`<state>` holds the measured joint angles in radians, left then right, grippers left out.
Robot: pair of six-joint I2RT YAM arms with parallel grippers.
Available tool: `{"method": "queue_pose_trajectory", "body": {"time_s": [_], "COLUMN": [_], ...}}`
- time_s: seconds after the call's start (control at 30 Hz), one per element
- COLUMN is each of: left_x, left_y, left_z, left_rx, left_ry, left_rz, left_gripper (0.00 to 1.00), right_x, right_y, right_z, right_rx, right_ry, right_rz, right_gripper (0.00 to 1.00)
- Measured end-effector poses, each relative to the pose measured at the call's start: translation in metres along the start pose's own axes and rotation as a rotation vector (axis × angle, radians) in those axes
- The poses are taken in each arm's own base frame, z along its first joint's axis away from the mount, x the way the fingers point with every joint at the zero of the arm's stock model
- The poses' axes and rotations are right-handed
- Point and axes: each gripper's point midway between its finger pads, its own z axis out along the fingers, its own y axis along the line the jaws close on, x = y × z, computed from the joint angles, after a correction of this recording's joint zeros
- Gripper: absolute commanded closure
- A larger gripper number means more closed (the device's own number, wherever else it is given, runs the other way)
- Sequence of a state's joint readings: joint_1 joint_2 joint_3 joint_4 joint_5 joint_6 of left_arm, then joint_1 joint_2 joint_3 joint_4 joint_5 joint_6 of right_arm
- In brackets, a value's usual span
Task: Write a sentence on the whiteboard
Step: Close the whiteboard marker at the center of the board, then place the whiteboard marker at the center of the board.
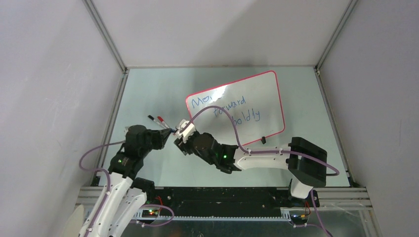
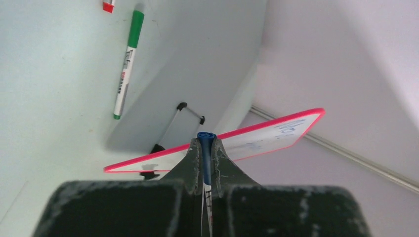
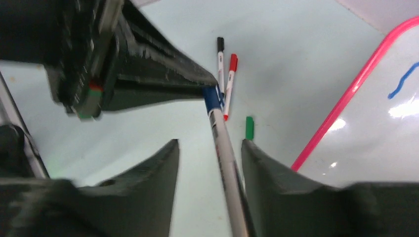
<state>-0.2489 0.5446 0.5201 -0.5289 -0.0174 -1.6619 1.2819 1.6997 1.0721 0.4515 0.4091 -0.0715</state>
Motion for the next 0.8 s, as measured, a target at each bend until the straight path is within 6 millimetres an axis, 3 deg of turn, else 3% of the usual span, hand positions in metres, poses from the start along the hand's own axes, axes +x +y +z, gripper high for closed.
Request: {"method": "queue_pose_trajectory", "body": {"time_s": [0.17, 0.27, 0.47, 0.57, 0.67, 0.8], "left_x": [-0.002, -0.009, -0.039, -0.050, -0.058, -0.067], "left_y": [-0.007, -0.003, 0.043, 0.063, 0.073, 0.075], "left_z": [-0.018, -0.023, -0.006, 0.009, 0.023, 0.041], "left_rx": [-0.068, -0.133, -0.418, -0.535, -0.593, -0.616], "left_ry": [-0.027, -0.056, -0.125, -0.127, -0.129, -0.149], "left_rz": [0.181, 0.303, 0.524, 0.611, 0.676, 0.765], "left_gripper": [1.00, 1.00, 1.00, 1.00, 0.97, 0.81], "right_x": [0.011, 0.005, -0.031, -0.039, -0.027, 0.005], "right_y": [0.005, -0.002, -0.022, -0.034, -0.051, -0.087], "right_z": [-0.010, -0.026, -0.073, -0.097, -0.119, -0.152], "right_rx": [-0.046, -0.059, -0.072, -0.048, 0.002, 0.111], "right_ry": [0.073, 0.086, 0.029, 0.022, 0.048, 0.113], "right_rz": [0.044, 0.095, 0.199, 0.238, 0.261, 0.283], "right_gripper": [0.22, 0.22, 0.23, 0.25, 0.25, 0.27]}}
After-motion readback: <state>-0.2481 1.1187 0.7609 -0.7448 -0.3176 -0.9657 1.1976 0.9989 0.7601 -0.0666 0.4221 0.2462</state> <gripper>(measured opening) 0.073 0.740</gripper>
